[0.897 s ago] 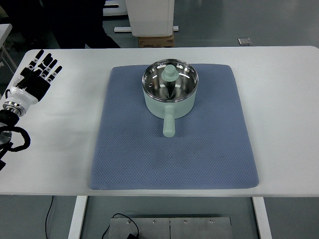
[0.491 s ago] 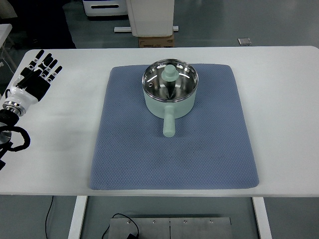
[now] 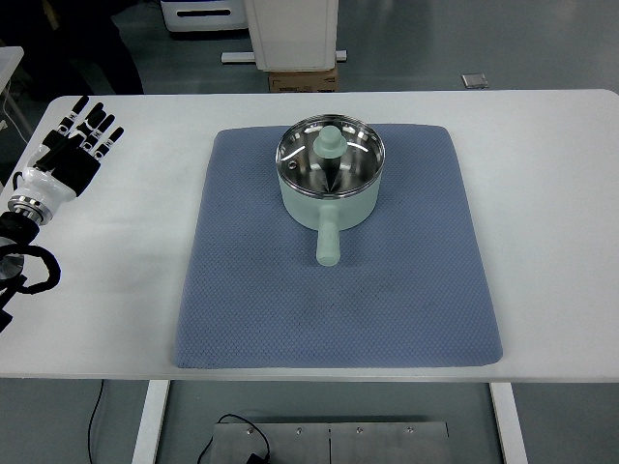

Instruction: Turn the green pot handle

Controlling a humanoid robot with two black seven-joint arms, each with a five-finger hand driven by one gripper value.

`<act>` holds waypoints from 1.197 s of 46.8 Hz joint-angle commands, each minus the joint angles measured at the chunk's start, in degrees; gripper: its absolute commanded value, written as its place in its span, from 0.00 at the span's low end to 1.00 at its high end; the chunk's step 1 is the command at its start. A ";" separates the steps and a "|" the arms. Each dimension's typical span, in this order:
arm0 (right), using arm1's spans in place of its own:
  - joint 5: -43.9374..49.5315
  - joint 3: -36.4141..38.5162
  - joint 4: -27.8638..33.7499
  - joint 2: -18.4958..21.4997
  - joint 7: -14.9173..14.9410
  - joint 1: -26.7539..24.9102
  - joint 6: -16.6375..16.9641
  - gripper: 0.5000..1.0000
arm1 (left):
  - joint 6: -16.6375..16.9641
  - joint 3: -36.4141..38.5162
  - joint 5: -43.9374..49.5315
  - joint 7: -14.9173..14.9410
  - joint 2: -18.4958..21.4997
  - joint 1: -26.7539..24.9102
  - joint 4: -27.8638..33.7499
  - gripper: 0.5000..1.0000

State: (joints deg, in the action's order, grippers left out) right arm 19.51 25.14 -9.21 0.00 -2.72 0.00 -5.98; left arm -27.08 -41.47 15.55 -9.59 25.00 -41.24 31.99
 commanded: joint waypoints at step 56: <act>0.00 0.00 0.07 0.00 0.00 0.00 0.00 1.00 | 1.85 34.08 -8.42 0.71 6.21 -37.50 19.86 1.00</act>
State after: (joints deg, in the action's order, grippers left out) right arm 19.51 25.14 -9.19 0.00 -2.74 0.00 -5.98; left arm -25.22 -10.11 8.56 -8.88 31.78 -75.35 49.91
